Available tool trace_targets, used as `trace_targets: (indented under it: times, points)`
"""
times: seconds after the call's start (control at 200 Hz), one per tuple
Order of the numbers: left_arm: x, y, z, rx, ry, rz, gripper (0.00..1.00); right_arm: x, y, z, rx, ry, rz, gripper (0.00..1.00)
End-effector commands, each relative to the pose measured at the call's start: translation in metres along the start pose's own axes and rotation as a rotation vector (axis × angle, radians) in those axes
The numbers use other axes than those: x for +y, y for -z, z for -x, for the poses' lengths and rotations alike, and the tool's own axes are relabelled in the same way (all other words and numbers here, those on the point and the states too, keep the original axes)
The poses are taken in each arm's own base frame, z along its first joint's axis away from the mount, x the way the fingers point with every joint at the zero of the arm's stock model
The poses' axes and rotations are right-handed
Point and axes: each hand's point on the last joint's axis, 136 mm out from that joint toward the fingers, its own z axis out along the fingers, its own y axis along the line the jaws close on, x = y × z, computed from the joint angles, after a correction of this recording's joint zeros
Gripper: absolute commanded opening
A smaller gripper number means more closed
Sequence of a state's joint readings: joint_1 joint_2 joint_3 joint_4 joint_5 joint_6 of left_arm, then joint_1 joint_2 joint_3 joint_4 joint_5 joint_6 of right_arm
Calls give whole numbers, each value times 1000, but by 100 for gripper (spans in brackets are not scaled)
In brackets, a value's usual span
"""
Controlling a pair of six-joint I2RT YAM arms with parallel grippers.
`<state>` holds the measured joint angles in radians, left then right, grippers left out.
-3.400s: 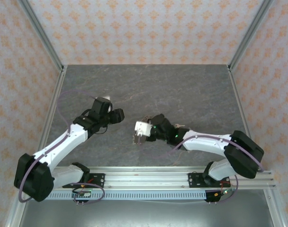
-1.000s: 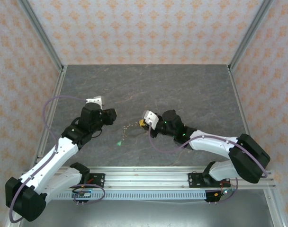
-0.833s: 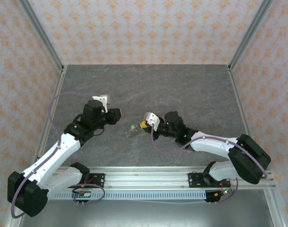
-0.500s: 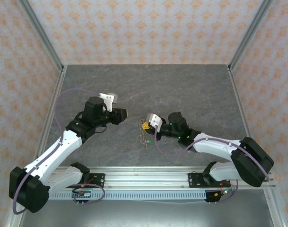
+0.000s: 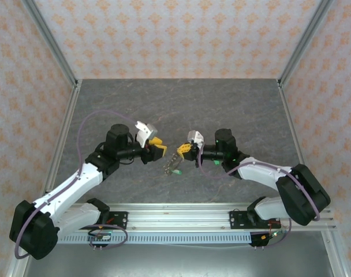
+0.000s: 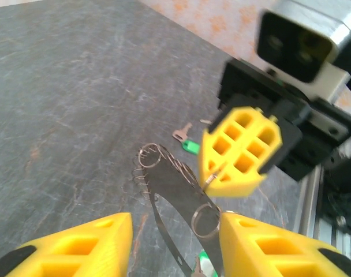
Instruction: Put the keys on the keyring
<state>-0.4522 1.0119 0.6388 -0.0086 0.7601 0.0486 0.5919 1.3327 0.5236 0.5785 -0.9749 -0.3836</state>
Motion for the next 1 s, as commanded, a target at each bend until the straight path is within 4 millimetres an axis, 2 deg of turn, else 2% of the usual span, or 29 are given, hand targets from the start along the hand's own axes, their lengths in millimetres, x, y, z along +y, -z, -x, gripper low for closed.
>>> trace_targets:
  times: [0.0,0.09,0.14,0.25,0.571,0.696,0.996]
  points:
    - [-16,0,0,-12,-190,-73,38,14,-1,13,2,119,112,0]
    - [-18,-7,-10,36,-206,-105,30,17,-1,10,39,163,147,0]
    - [-20,-10,-11,48,-216,-126,24,17,-2,9,43,182,155,0]
    - [-25,-17,-12,73,-244,-174,17,14,-4,7,51,194,152,0]
    - [-35,-30,-27,176,-293,-271,17,13,-7,7,59,211,163,0]
    - [-34,-34,-35,209,-297,-280,18,12,-8,7,57,204,161,0]
    - [-32,-44,-39,230,-327,-265,16,13,-8,10,46,200,176,0]
